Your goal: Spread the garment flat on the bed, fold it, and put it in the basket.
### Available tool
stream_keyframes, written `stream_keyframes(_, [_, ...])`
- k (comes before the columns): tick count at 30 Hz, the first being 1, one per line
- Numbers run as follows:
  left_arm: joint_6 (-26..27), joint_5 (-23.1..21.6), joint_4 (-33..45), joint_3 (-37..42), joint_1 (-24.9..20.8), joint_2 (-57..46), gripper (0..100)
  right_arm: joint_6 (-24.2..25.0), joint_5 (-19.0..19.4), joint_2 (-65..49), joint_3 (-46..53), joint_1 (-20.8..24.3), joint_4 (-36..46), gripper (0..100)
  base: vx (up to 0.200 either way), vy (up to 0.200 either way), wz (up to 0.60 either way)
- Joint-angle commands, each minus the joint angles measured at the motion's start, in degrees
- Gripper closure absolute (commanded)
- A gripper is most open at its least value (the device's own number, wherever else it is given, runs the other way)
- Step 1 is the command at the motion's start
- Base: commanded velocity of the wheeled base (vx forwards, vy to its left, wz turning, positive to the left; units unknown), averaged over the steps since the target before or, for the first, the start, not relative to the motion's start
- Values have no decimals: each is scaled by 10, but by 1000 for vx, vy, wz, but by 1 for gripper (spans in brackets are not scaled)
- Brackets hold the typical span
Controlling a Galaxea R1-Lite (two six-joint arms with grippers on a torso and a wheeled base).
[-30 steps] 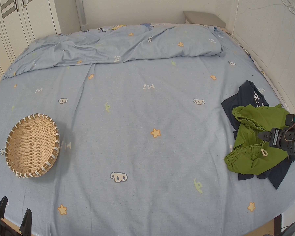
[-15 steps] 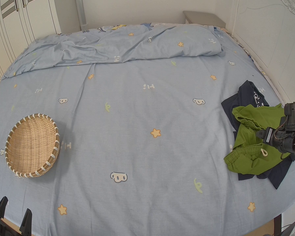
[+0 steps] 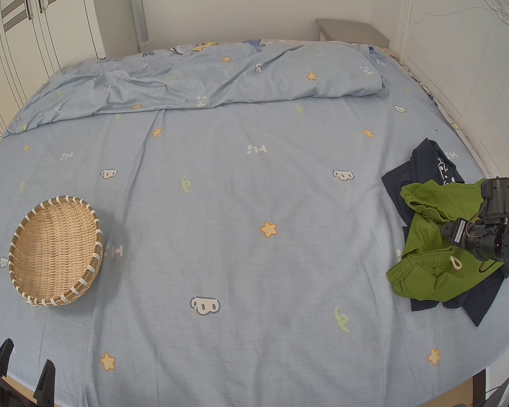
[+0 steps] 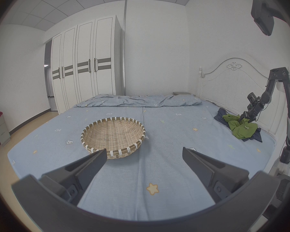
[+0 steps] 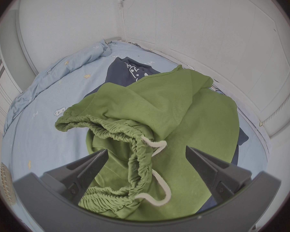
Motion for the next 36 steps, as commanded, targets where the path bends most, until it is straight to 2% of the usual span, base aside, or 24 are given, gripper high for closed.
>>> stream_keyframes(1, [0, 0, 0, 9, 0, -9, 0, 1, 0, 16, -8, -2, 0, 0, 0, 0, 0])
stream_keyframes(3, [0, 0, 0, 9, 0, -9, 0, 6, 0, 22, -12, -2, 0, 0, 0, 0, 0])
stream_keyframes(4, [0, 0, 0, 9, 0, -9, 0, 8, 0, 24, -13, -1, 0, 100, 0, 0, 0])
stream_keyframes(15, [0, 0, 0, 9, 0, -9, 0, 7, 14, 43, -24, 3, 6, 100, 0, 0, 0])
stream_keyframes(19, [0, 0, 0, 9, 0, -9, 0, 5, 54, 37, -49, 6, 11, 100, 0, 0, 0])
stream_keyframes(22, [0, 0, 0, 9, 0, -9, 0, 4, 90, 22, -100, 17, 67, 100, 0, 0, 0])
stream_keyframes(23, [0, 0, 0, 9, 0, -9, 0, 4, 90, 22, -100, 17, 67, 100, 0, 0, 0])
stream_keyframes(25, [0, 0, 0, 9, 0, -9, 0, 6, 136, -14, -186, 31, 184, 100, 0, 0, 0])
stream_keyframes(26, [0, 0, 0, 9, 0, -9, 0, 6, 136, -14, -186, 31, 184, 100, 0, 0, 0])
stream_keyframes(28, [0, 0, 0, 9, 0, -9, 0, 12, 211, -31, -343, 55, 383, 100, 0, 0, 0])
stream_keyframes(33, [0, 0, 0, 9, 0, -9, 0, 19, 289, -21, -509, 86, 548, 100, 0, 0, 0])
stream_keyframes(36, [0, 0, 0, 9, 0, -9, 0, 20, 297, -15, -527, 97, 559, 100, 0, 0, 0])
